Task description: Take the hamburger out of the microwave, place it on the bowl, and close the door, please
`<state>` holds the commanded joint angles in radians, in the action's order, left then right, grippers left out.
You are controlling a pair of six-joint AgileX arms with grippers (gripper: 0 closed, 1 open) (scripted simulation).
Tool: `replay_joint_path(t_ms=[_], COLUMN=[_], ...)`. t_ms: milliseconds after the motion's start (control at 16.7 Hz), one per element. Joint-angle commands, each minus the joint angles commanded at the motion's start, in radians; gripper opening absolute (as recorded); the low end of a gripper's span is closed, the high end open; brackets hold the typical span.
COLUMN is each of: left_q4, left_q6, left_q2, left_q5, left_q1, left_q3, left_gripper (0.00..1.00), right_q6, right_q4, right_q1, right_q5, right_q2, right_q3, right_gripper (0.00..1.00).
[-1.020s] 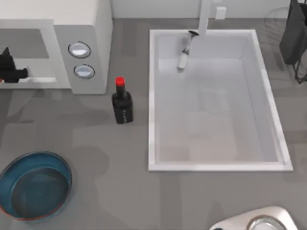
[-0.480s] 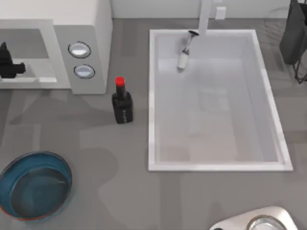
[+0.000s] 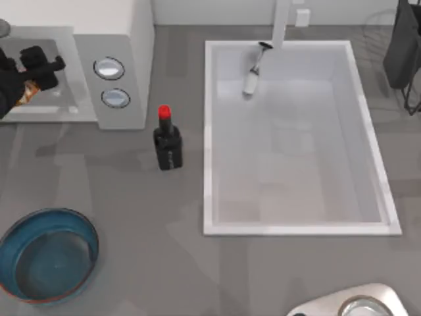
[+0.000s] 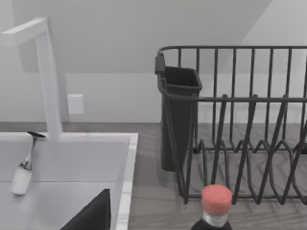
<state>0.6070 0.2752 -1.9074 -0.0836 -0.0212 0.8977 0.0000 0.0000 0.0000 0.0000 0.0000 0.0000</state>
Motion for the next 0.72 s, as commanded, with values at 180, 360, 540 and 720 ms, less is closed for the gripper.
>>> replay_joint_path(t_ms=[180, 360, 540, 720], left_q4=[-0.272, -0.592, -0.941, -1.295], left_q6=[0.256, 0.573, 0.939, 1.329], left_q2=[-0.024, -0.048, -0.075, -0.118], left_q5=[0.078, 0.177, 0.292, 0.413], left_q1=[0.090, 0.191, 0.297, 0.403], left_q3=[0.124, 0.252, 0.369, 0.462], left_gripper=[0.00, 0.00, 0.00, 0.00], right_q6=[0.000, 0.000, 0.000, 0.000], right_q4=[0.000, 0.000, 0.000, 0.000], right_q1=[0.000, 0.000, 0.000, 0.000], right_q5=[0.000, 0.000, 0.000, 0.000], right_q2=[0.000, 0.000, 0.000, 0.000], right_q3=[0.000, 0.000, 0.000, 0.000], right_gripper=[1.00, 1.00, 1.00, 1.00])
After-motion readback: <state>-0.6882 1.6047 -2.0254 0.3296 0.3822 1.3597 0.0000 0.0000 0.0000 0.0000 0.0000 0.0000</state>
